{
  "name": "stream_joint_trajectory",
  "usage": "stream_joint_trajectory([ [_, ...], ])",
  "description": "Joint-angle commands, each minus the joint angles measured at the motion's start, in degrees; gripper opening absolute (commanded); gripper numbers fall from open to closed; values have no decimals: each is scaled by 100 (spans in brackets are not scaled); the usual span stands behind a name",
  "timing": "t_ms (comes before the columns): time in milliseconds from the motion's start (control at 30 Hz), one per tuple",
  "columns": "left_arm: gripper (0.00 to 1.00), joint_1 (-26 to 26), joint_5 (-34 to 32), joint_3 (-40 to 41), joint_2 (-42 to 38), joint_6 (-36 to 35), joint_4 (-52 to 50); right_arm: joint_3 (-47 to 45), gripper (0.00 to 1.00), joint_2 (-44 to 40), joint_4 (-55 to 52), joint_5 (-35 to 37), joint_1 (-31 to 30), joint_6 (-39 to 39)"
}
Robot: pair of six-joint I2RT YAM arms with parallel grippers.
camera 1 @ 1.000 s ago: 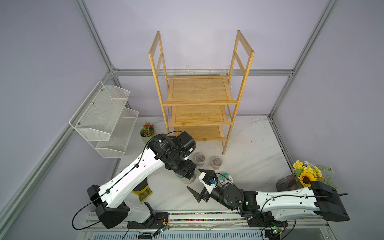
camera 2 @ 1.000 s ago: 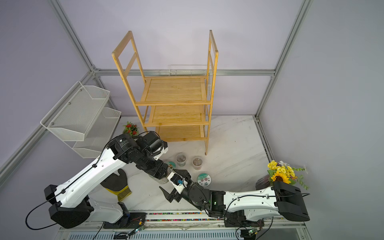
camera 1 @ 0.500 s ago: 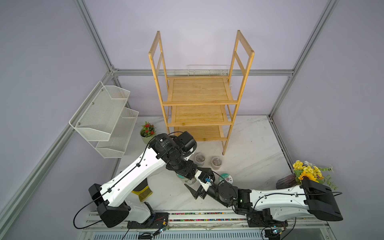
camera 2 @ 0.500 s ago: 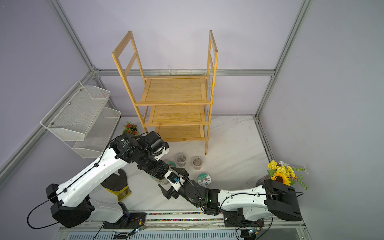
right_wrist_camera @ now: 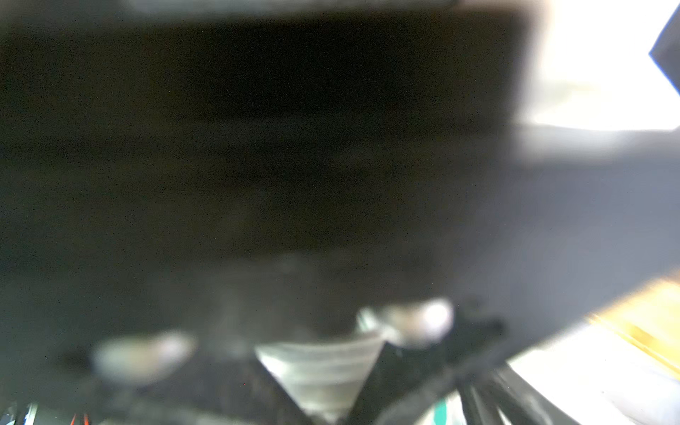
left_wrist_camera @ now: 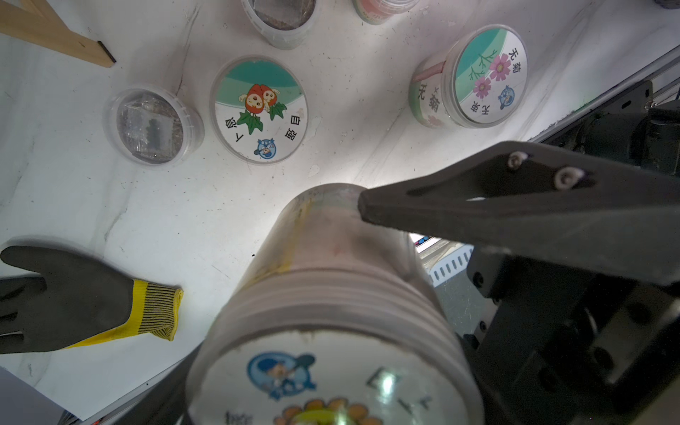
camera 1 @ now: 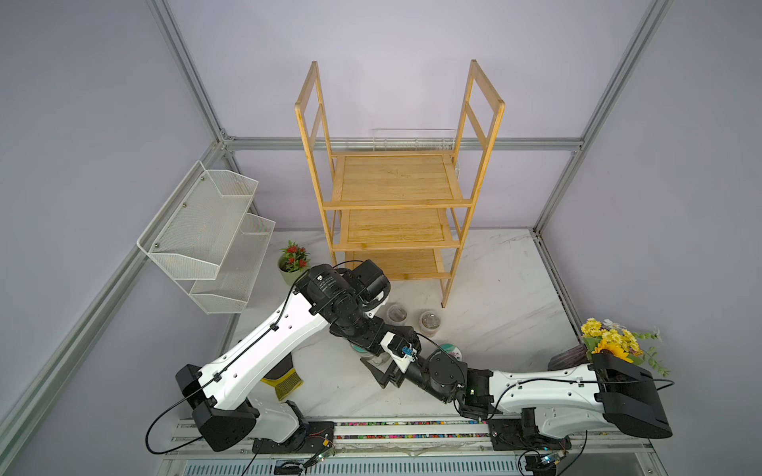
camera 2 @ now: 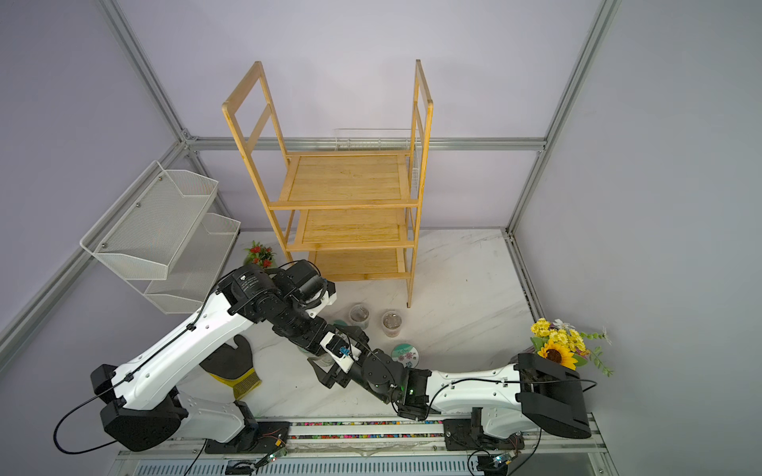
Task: Place the seed container on the shelf
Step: Pick up the seed jar at the center of the board.
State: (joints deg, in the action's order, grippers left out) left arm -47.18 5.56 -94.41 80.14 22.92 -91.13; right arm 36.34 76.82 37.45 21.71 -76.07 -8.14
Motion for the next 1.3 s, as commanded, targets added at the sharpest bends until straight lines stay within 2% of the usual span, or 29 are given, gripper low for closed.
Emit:
stream_joint_trajectory([
  [0, 71, 20, 156, -86, -53, -85, 16, 193, 97, 51, 236, -40, 97, -74],
  [900, 71, 16, 471, -174, 2, -163, 52, 411, 97, 419, 432, -139, 442, 93],
  [1267, 71, 16, 689, -228, -56, -198, 99, 480, 97, 586, 421, 23, 541, 215],
])
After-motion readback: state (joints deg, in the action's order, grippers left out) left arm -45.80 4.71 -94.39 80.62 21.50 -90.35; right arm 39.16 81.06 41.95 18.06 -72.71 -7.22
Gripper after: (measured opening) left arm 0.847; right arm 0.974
